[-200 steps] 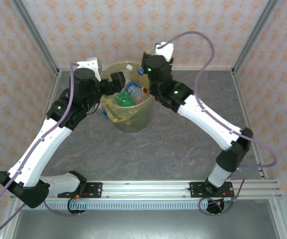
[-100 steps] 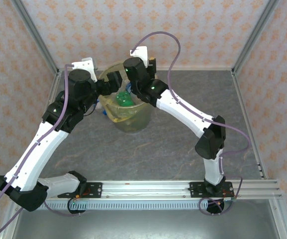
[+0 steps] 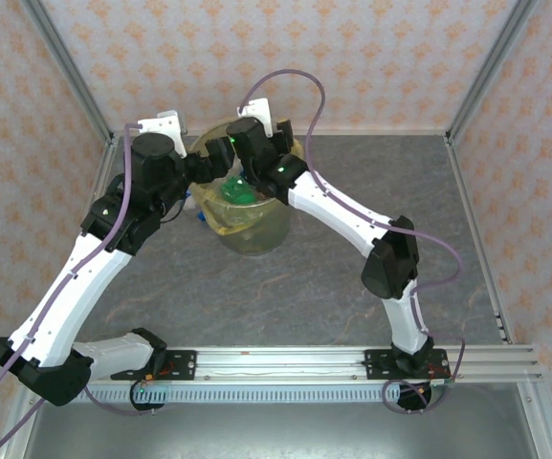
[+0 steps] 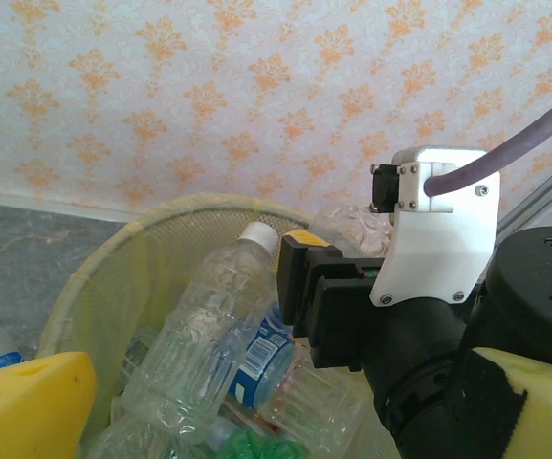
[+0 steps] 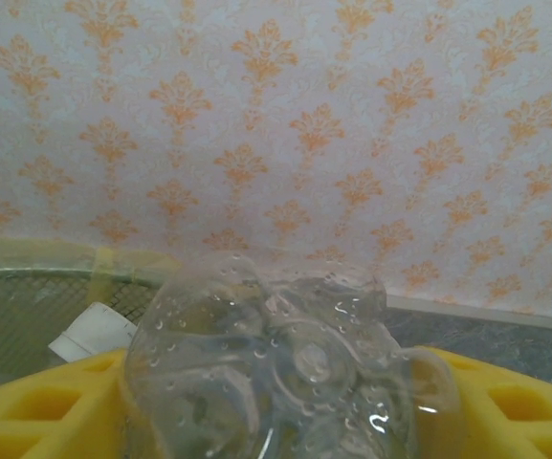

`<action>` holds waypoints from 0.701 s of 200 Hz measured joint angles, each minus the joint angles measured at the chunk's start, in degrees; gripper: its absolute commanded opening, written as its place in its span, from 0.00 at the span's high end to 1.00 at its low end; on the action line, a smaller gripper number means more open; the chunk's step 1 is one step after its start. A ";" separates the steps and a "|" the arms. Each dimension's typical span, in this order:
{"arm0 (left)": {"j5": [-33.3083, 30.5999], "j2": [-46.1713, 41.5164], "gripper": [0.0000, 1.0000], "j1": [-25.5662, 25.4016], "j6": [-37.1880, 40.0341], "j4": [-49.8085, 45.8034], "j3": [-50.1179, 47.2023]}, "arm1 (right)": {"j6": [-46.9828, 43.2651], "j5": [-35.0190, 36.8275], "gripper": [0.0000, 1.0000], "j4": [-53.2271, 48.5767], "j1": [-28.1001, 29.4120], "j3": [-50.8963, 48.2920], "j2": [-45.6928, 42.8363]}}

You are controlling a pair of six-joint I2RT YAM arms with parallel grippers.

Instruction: Put the plastic bottles in the bin

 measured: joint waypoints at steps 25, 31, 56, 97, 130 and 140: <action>-0.02 0.20 0.01 0.02 0.11 -0.20 0.00 | 0.52 -1.40 0.18 -2.05 -0.02 0.42 0.00; -0.02 0.28 0.01 0.07 0.13 -0.33 0.00 | 0.68 -1.60 0.17 -2.64 -0.04 0.48 0.00; -0.02 0.42 0.01 0.07 0.11 -0.46 0.07 | 1.18 -2.64 0.16 -4.35 -0.11 1.03 0.00; 0.00 0.96 0.01 0.07 0.61 -0.44 0.66 | 1.68 -5.81 0.16 -6.32 -0.11 3.54 -0.72; 0.09 2.19 0.01 0.35 1.18 -0.55 0.66 | 2.95 -8.28 0.24 -7.32 -0.02 5.95 -3.45; 0.24 2.40 0.01 0.68 1.16 -0.57 0.66 | 3.63 -9.14 0.28 -7.32 -0.24 6.60 -4.42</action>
